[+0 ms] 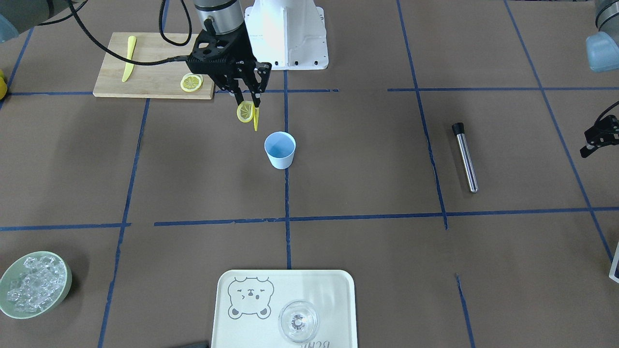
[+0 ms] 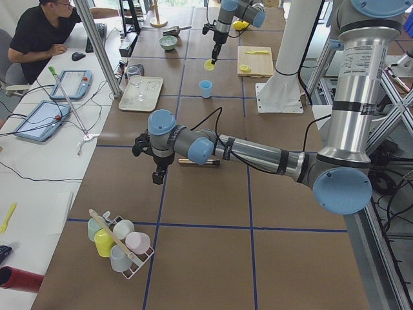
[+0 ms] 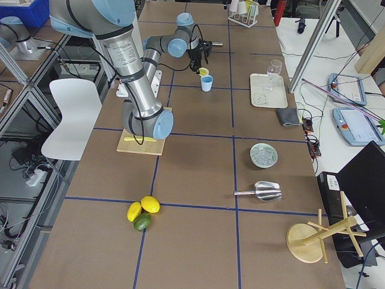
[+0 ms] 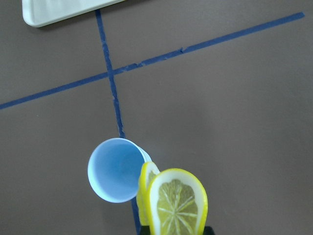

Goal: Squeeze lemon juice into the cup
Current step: 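Carry the lemon slice with the right gripper over the blue paper cup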

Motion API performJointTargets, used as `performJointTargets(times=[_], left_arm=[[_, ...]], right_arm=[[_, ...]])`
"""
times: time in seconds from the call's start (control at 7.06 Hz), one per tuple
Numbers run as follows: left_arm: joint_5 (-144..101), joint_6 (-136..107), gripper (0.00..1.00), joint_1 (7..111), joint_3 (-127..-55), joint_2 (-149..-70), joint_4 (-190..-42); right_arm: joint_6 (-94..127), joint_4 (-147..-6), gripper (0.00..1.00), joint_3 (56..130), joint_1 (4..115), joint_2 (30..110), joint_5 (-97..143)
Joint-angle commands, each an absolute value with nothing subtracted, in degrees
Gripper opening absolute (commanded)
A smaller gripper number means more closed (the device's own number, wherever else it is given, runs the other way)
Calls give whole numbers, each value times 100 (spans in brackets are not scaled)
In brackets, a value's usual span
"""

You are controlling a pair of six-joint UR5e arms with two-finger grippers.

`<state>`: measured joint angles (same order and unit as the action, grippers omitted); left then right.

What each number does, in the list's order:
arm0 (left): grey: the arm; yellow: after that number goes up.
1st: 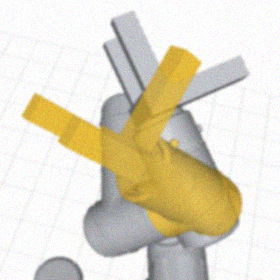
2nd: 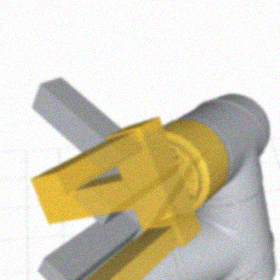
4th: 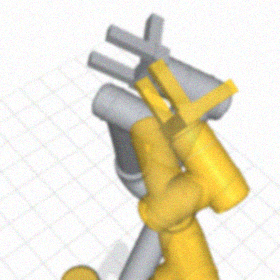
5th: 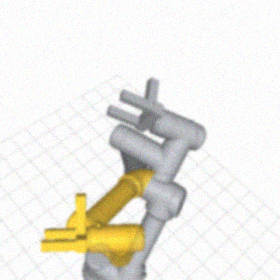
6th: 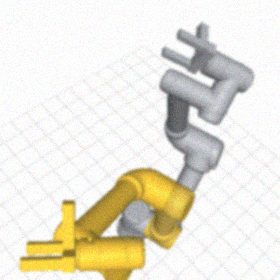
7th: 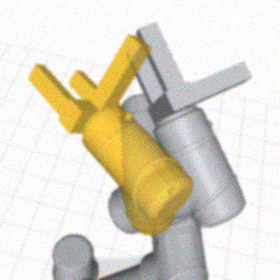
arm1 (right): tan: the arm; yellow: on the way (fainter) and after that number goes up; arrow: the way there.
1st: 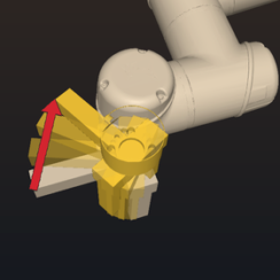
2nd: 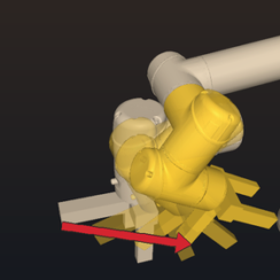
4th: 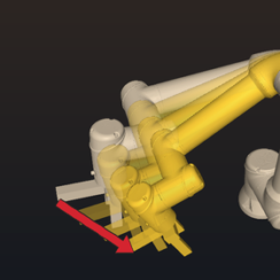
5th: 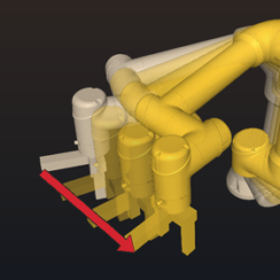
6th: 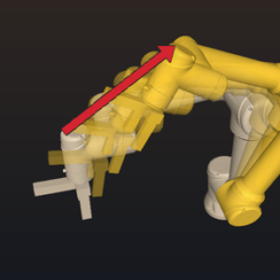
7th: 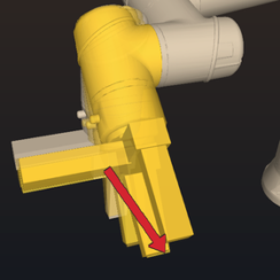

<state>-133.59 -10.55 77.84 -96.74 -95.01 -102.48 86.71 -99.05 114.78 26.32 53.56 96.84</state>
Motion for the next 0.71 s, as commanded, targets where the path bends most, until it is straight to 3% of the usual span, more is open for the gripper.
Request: performJointTargets(times=[0.0, 0.57], left_arm=[[-13359, -1063, 100, 7778, -9694, -9501, -10248], [-13359, -1055, 100, 7778, -9694, -9501, -10248]], right_arm=[[8360, -9879, 42, 10568, 2716, 4731, 9677], [8341, -9879, 43, 10214, 2690, 4623, 9738]])
